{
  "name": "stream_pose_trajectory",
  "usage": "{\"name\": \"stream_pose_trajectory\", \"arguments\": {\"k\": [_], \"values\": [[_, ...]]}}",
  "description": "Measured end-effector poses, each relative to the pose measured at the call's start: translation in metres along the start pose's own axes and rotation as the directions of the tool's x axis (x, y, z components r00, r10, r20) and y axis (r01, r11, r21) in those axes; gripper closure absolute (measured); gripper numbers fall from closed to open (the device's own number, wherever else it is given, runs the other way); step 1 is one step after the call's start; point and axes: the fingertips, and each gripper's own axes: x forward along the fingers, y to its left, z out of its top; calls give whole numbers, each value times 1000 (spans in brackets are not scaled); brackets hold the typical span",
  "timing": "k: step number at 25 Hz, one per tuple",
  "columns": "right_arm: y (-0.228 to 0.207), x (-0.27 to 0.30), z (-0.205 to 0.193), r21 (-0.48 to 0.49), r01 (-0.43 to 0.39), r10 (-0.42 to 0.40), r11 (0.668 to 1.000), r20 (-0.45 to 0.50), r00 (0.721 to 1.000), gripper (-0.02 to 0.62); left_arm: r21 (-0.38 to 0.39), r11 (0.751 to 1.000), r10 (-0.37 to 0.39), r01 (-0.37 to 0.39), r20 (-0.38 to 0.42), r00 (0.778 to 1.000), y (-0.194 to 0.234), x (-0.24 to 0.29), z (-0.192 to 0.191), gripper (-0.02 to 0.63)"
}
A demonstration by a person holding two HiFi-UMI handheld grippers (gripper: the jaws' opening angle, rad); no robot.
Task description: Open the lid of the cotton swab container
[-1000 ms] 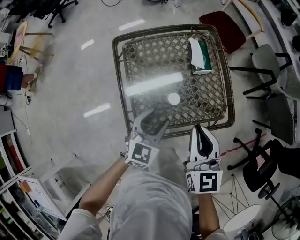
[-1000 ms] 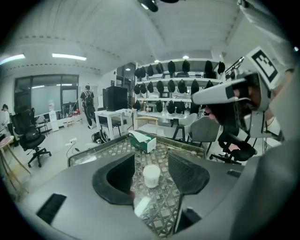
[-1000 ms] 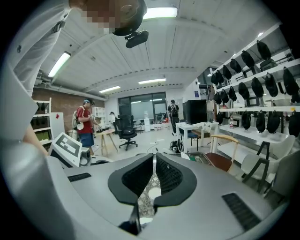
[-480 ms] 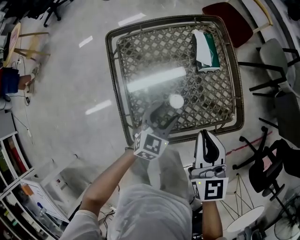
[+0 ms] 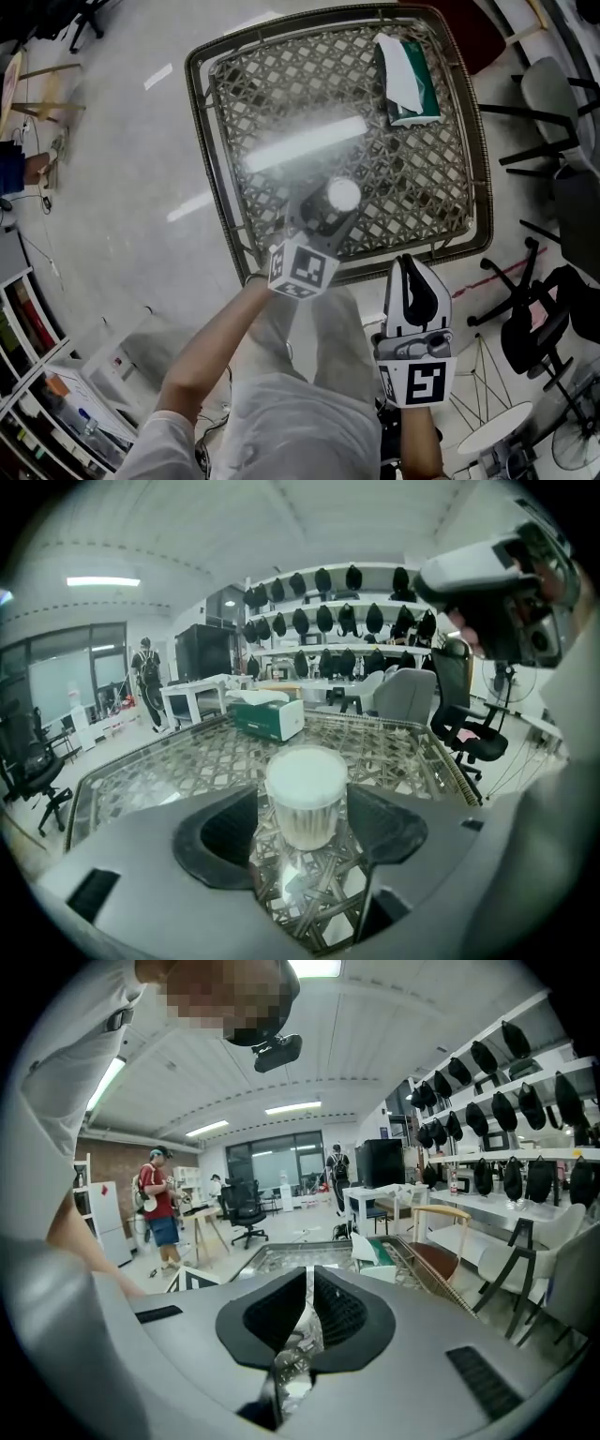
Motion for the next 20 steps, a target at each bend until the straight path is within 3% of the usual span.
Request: {"name": "stream_pose_trajectory", "arguments": {"k": [6, 20], "values": [[-1, -3, -1, -5, 2, -2, 1000, -12, 1000, 595, 33, 999, 3, -3, -9, 1000, -1, 10, 0, 344], [2, -4, 21, -32, -5, 5, 999, 27, 1000, 595, -26, 999, -41, 41, 19, 999, -7, -19, 23, 356]]}}
